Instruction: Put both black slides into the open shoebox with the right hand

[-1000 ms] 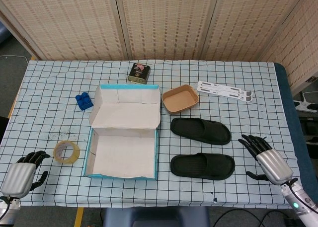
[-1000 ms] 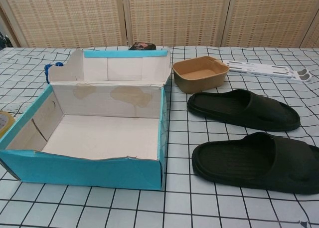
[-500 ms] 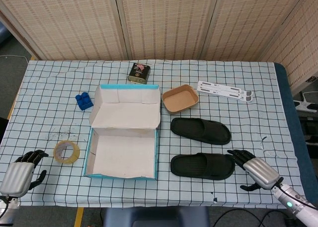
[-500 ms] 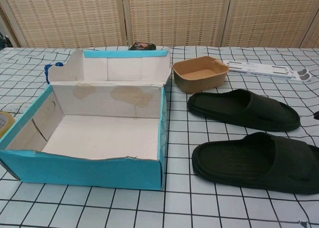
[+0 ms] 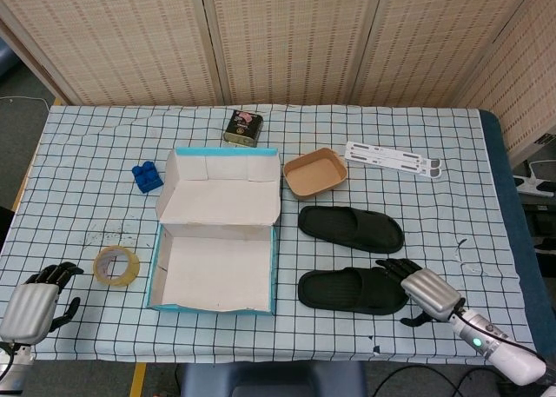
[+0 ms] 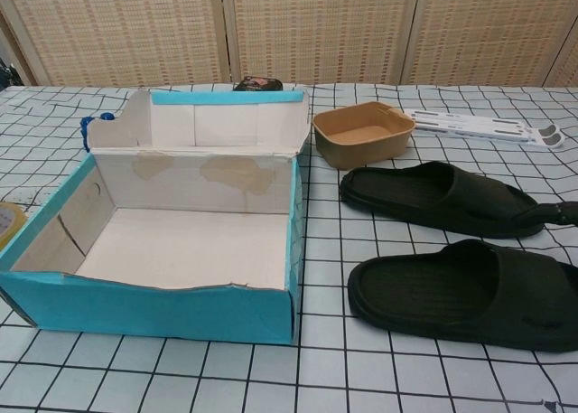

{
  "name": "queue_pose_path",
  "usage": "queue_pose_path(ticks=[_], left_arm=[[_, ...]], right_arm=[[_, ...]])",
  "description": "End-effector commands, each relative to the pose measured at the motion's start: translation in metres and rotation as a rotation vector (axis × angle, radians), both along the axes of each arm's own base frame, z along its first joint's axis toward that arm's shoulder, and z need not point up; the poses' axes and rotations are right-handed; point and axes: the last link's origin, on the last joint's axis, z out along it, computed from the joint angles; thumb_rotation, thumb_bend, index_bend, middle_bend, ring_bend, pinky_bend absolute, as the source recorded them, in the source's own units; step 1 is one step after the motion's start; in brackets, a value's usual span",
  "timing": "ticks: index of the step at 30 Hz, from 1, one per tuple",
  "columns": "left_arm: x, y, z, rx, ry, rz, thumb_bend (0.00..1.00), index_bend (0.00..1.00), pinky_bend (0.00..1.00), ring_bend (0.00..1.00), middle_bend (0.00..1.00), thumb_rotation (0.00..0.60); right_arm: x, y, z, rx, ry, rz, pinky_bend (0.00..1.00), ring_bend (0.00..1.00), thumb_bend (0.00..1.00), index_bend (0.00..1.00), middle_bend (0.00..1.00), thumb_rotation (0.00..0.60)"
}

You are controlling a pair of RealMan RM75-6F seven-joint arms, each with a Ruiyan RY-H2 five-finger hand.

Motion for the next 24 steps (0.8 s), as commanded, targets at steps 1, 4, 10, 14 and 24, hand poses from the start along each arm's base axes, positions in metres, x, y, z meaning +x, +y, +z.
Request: queue_pose_path(ticks=[1, 4, 10, 14, 24], left_arm=[[0.000, 0.000, 0.000, 0.000, 0.000, -0.003, 0.38, 0.29, 0.42, 0.24, 0.24, 0.600], [0.000, -0.001, 0.001, 0.002, -0.001, -0.004, 0.38, 0.29, 0.42, 0.24, 0.24, 0.600], [0.001, -0.001, 0.002, 0.004, -0.008, -0.008, 0.38, 0.29, 0.42, 0.24, 0.24, 0.600], [0.000, -0.001, 0.002, 0.003, -0.010, -0.002, 0.38, 0.29, 0.42, 0.24, 0.24, 0.600], [0.001, -0.001, 0.002, 0.003, -0.014, -0.007, 0.38, 0.29, 0.42, 0.24, 0.24, 0.600]], right_arm=[[0.008, -0.009, -0.013, -0.006, 0.005, 0.005, 0.09, 0.00, 0.08, 0.01, 0.00, 0.600], [0.011, -0.014, -0.021, 0.009, 0.015, -0.005, 0.09, 0.00, 0.08, 0.01, 0.00, 0.600], [0.016, -0.023, -0.035, 0.038, 0.022, -0.033, 0.09, 0.00, 0.08, 0.01, 0.00, 0.600], [0.017, -0.026, -0.042, 0.053, 0.025, -0.042, 0.09, 0.00, 0.08, 0.01, 0.00, 0.600], [0.012, -0.026, -0.058, 0.088, 0.081, -0.057, 0.09, 0.00, 0.08, 0.01, 0.01, 0.600]])
